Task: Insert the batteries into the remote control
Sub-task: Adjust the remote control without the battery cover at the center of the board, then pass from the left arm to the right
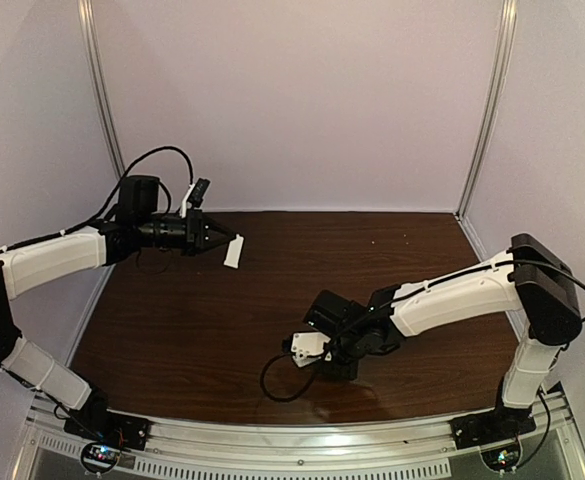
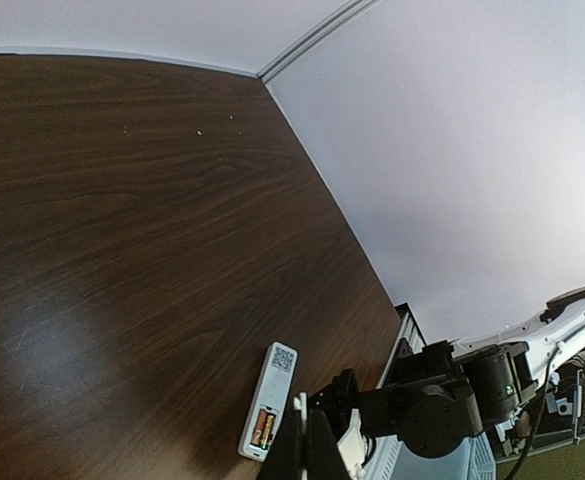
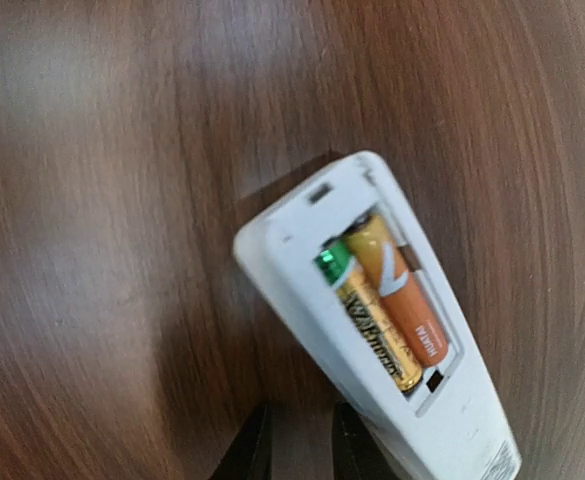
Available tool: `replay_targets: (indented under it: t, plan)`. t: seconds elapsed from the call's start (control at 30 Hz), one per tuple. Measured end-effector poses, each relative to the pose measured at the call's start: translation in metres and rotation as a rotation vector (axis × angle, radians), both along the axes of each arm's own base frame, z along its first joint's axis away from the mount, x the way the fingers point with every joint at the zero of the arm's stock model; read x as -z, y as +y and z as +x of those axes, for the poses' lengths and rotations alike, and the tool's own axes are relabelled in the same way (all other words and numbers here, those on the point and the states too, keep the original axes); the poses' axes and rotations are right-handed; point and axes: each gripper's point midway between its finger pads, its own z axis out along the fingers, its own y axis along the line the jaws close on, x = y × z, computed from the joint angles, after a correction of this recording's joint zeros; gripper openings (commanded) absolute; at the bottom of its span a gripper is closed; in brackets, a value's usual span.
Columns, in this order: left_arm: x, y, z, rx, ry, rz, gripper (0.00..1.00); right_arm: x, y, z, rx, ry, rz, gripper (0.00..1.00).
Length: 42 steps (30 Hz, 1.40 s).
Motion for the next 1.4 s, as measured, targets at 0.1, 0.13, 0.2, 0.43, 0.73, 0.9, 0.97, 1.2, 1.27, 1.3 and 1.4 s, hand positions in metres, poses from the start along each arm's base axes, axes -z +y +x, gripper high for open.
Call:
replay_targets:
  t: [0.1, 0.13, 0.2, 0.43, 0.73, 0.9, 0.97, 1.2, 1.27, 1.3, 1.4]
  plan:
    - [-0.001, 0.000, 0.000, 0.001, -0.008, -0.003, 0.00, -0.001, 0.011, 0.006, -0.001, -0.013, 0.025, 0.24]
    - [-0.001, 0.000, 0.000, 0.003, -0.009, -0.003, 0.00, -0.001, 0.015, 0.007, -0.003, -0.019, 0.034, 0.25]
    - [-0.002, 0.000, 0.000, 0.007, -0.013, -0.004, 0.00, -0.002, 0.019, 0.009, -0.006, -0.024, 0.042, 0.27]
    - [-0.002, -0.002, -0.002, 0.026, -0.032, -0.003, 0.00, -0.010, 0.025, 0.008, -0.031, -0.019, 0.077, 0.40]
    - [0.003, -0.006, -0.009, 0.099, -0.051, -0.007, 0.00, -0.103, 0.038, 0.003, -0.011, -0.034, 0.390, 0.58]
    - [0.001, -0.019, -0.028, 0.218, -0.096, -0.012, 0.00, -0.182, 0.044, 0.020, 0.094, 0.015, 0.749, 0.56]
    - [-0.005, -0.030, -0.041, 0.290, -0.127, -0.025, 0.00, -0.211, 0.047, 0.026, 0.136, 0.059, 0.885, 0.55]
    - [-0.033, -0.061, -0.089, 0.518, -0.249, -0.075, 0.00, -0.237, 0.062, 0.027, 0.198, 0.298, 1.071, 0.53]
    - [-0.038, -0.066, -0.096, 0.557, -0.272, -0.080, 0.00, -0.237, 0.064, 0.027, 0.209, 0.343, 1.075, 0.51]
    - [-0.040, -0.068, -0.099, 0.571, -0.281, -0.080, 0.00, -0.239, 0.065, 0.026, 0.207, 0.362, 1.076, 0.51]
    - [-0.037, -0.074, -0.106, 0.608, -0.286, -0.075, 0.00, -0.250, 0.071, 0.024, 0.184, 0.401, 1.092, 0.47]
